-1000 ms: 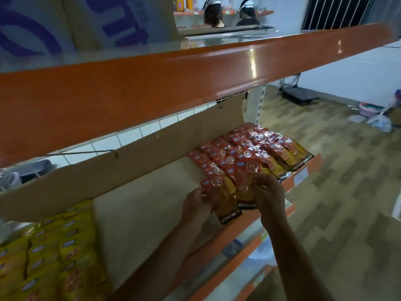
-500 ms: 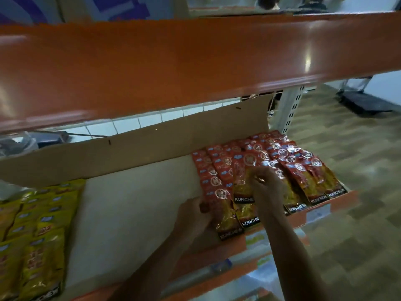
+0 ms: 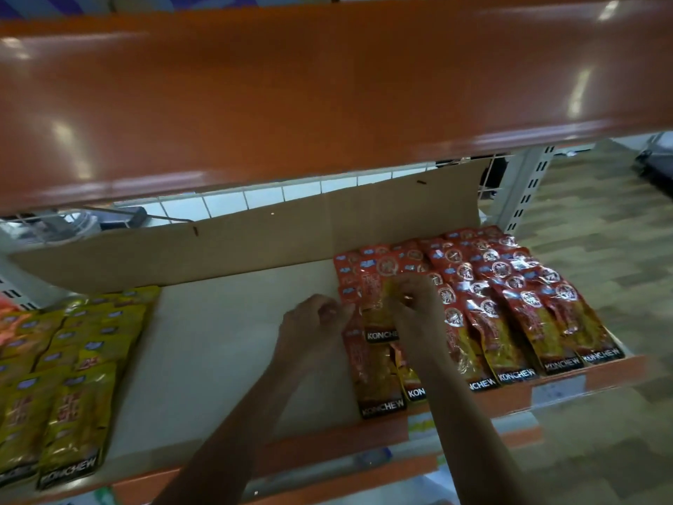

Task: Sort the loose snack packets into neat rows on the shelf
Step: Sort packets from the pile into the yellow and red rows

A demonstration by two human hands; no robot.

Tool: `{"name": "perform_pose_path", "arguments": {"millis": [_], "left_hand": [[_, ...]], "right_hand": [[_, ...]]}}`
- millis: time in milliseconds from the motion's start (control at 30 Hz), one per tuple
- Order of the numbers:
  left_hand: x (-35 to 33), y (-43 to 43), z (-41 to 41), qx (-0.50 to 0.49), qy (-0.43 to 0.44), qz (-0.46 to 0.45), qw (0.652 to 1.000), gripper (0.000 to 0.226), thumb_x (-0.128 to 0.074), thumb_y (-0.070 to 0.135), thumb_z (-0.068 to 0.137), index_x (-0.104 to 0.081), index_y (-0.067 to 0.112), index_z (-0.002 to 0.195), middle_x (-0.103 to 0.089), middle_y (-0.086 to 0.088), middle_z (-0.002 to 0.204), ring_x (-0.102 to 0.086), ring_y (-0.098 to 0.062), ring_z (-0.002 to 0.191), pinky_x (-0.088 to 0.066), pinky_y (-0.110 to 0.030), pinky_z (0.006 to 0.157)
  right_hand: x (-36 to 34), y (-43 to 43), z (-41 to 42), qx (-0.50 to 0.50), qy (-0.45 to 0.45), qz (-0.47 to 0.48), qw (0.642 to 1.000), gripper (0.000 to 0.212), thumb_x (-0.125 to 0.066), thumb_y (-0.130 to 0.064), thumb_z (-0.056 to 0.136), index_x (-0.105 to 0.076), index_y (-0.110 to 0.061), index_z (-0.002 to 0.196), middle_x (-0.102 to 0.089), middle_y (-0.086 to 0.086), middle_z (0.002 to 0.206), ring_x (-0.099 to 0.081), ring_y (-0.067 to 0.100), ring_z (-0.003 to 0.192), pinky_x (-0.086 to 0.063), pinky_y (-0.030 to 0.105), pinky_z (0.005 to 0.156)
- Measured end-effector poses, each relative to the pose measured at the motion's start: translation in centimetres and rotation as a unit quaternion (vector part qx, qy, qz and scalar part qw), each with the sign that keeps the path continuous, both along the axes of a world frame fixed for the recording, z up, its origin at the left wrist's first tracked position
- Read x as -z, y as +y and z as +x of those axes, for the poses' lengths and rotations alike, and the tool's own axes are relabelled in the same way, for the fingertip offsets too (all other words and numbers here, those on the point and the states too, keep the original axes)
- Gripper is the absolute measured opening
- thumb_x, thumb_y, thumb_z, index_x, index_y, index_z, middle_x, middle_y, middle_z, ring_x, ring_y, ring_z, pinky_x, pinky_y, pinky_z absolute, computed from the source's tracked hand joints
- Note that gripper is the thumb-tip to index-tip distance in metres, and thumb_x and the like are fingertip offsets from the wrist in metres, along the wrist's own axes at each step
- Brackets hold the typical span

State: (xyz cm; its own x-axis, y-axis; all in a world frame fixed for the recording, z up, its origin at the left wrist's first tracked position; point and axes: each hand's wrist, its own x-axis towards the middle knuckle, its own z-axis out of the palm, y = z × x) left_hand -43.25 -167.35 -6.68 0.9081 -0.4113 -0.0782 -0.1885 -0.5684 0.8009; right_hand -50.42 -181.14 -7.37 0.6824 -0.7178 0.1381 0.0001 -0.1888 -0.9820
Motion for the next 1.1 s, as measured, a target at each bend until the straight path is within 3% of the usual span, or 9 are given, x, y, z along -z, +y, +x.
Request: {"name": "perform_pose_path", "arguments": {"millis": [67, 167, 333, 433, 567, 700, 800, 933, 1100], "left_hand": [[-0.6, -0.7, 0.6, 0.009, 0.079, -0.09, 0.993, 0.031, -0.065, 0.046, 0.084, -0.068, 0.022, 0.104, -0.071, 0.008, 0.093, -0.067, -0.007, 0.086, -0.057, -0.034, 0.083], [-0.9, -1.3, 1.6, 0.016, 0.112, -0.147, 0.983, 0.025, -0.073, 0.045, 0.071, -0.071, 0.029, 0.09, -0.073, 0.004, 0.092, -0.07, -0.012, 0.085, -0.057, -0.041, 0.085], [0.2, -0.9, 4.9, -0.077, 0.08, -0.181, 0.977, 0.024, -0.072, 0.048, 0.057, -0.074, 0.029, 0.072, -0.075, 0.0, 0.082, -0.071, -0.02, 0.084, -0.057, -0.044, 0.083], [1.4, -0.5, 7.5, -0.125, 0.071, -0.136, 0.98, 0.013, -0.076, 0.04, 0.068, -0.073, 0.027, 0.067, -0.074, 0.004, 0.077, -0.07, -0.017, 0.08, -0.057, -0.041, 0.081], [2.8, -1.2, 9.4, -0.112, 0.043, -0.031, 0.992, 0.022, -0.066, 0.039, 0.085, -0.073, 0.019, 0.079, -0.071, -0.002, 0.083, -0.065, -0.02, 0.083, -0.048, -0.026, 0.069], [2.9, -2.3, 9.8, -0.104, 0.01, 0.025, 0.994, 0.018, -0.066, 0.029, 0.085, -0.075, 0.015, 0.09, -0.072, -0.005, 0.093, -0.064, -0.022, 0.091, -0.053, -0.032, 0.081], [3.1, -2.7, 9.8, -0.115, -0.016, 0.067, 0.991, 0.019, -0.066, 0.031, 0.084, -0.076, 0.015, 0.089, -0.072, -0.006, 0.091, -0.065, -0.022, 0.088, -0.054, -0.033, 0.078], [2.8, -2.8, 9.5, -0.115, -0.048, 0.115, 0.986, 0.021, -0.065, 0.033, 0.085, -0.074, 0.015, 0.09, -0.071, -0.005, 0.091, -0.065, -0.023, 0.088, -0.049, -0.027, 0.074], [2.6, -2.6, 9.2, -0.124, -0.044, 0.129, 0.983, 0.023, -0.062, 0.036, 0.086, -0.073, 0.016, 0.085, -0.071, -0.005, 0.09, -0.066, -0.022, 0.085, -0.043, -0.023, 0.067]], "right_hand": [[-0.2, 0.4, 1.1, -0.014, 0.002, -0.002, 1.0, 0.027, -0.059, 0.005, 0.082, -0.058, -0.013, 0.102, -0.058, -0.006, 0.096, -0.057, -0.003, 0.085, -0.052, 0.021, 0.071], [-0.4, 0.8, 2.7, -0.06, 0.029, 0.006, 0.998, 0.038, -0.06, 0.001, 0.082, -0.053, -0.017, 0.115, -0.059, 0.0, 0.112, -0.058, 0.01, 0.102, -0.054, 0.032, 0.08], [-0.8, 0.4, 3.2, -0.084, 0.084, -0.045, 0.992, 0.039, -0.061, -0.014, 0.088, -0.049, -0.019, 0.124, -0.058, -0.011, 0.114, -0.058, 0.005, 0.099, -0.043, 0.012, 0.073], [-0.4, -0.2, 2.8, -0.066, 0.116, -0.08, 0.988, 0.04, -0.059, -0.014, 0.092, -0.047, -0.018, 0.13, -0.058, -0.008, 0.114, -0.053, -0.005, 0.073, -0.04, 0.006, 0.062], [-0.4, -0.2, 2.5, -0.065, 0.135, -0.124, 0.981, 0.038, -0.057, -0.016, 0.094, -0.048, -0.016, 0.131, -0.06, -0.006, 0.108, -0.056, 0.002, 0.072, -0.043, 0.011, 0.062], [-0.3, -0.1, 2.7, -0.082, 0.157, -0.158, 0.971, 0.037, -0.055, -0.015, 0.095, -0.048, -0.015, 0.131, -0.058, -0.006, 0.106, -0.051, -0.003, 0.066, -0.043, 0.008, 0.06], [-0.1, -0.1, 2.8, -0.091, 0.168, -0.158, 0.969, 0.036, -0.054, -0.014, 0.094, -0.049, -0.015, 0.13, -0.06, -0.002, 0.109, -0.052, -0.002, 0.073, -0.048, 0.021, 0.077], [0.0, -0.1, 2.8, -0.099, 0.174, -0.16, 0.967, 0.036, -0.055, -0.014, 0.094, -0.05, -0.014, 0.129, -0.059, 0.001, 0.123, -0.057, 0.009, 0.099, -0.042, 0.019, 0.076], [-0.2, 0.2, 3.0, -0.102, 0.183, -0.159, 0.965, 0.038, -0.055, -0.014, 0.094, -0.05, -0.015, 0.131, -0.058, 0.002, 0.128, -0.058, 0.019, 0.11, -0.047, 0.026, 0.086]]}}
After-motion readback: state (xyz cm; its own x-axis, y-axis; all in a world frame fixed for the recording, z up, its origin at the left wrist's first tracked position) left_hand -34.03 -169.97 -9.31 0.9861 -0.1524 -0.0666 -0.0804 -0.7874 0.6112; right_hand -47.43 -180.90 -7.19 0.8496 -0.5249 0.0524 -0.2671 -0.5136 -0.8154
